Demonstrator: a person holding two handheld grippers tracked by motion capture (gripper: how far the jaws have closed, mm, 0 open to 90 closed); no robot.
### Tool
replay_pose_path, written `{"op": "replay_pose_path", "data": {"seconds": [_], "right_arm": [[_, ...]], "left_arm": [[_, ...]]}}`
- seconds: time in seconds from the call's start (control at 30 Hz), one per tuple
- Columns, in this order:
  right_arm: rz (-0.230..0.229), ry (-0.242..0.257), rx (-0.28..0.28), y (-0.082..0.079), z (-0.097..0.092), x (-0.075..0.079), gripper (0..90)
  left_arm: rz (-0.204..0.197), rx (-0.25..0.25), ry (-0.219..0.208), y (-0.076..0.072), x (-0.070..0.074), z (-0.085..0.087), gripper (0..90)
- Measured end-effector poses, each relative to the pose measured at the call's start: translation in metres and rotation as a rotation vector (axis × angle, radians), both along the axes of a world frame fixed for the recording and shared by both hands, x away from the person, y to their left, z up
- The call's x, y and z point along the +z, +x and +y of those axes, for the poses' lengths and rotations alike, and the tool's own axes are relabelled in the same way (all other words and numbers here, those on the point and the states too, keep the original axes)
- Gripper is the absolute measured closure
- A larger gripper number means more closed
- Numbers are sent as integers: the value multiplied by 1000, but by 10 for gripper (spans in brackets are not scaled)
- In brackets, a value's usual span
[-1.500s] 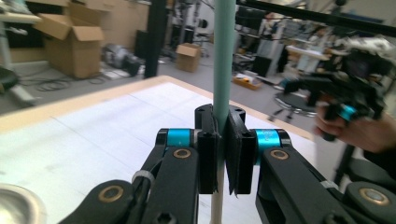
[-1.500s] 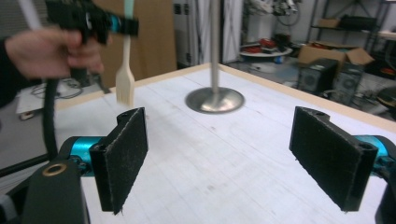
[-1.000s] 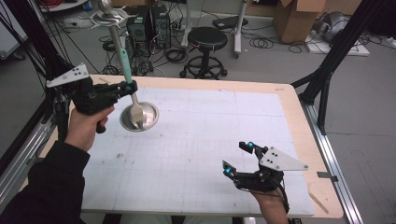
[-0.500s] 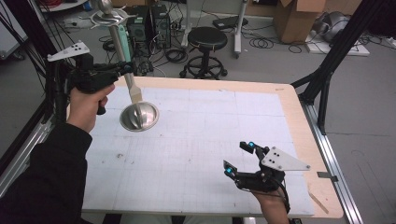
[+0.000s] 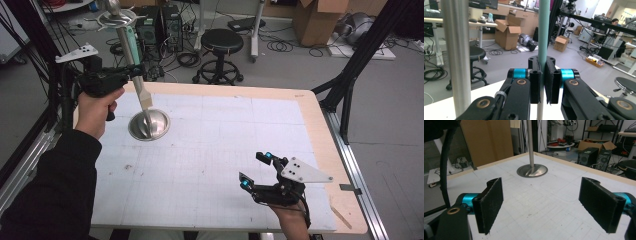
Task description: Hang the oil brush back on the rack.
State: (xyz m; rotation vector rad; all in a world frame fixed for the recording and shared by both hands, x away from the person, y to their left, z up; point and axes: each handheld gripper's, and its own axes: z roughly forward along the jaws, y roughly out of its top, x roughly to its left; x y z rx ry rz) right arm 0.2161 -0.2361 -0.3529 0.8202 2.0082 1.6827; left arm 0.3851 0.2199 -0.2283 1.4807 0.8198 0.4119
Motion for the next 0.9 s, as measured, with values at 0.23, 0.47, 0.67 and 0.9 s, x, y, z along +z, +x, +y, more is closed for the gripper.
{"op": "replay_pose_path", "data": {"seconds": [0.23,0.47,0.67,0.9], "right_arm": [[-2,-1,-7,-1,-2,0,184],[-12,-29,-59,1,-6,-5,184],[-18,-71,-113,4,-11,-11,185],[-8,-68,-140,5,-18,-17,185]], "left_arm": [[-42,58,-19,-14,-12,7,517],[-55,134,8,-50,-52,27,221],[-94,89,-24,-75,-89,43,146],[-78,-7,34,-100,-122,44,148]]}}
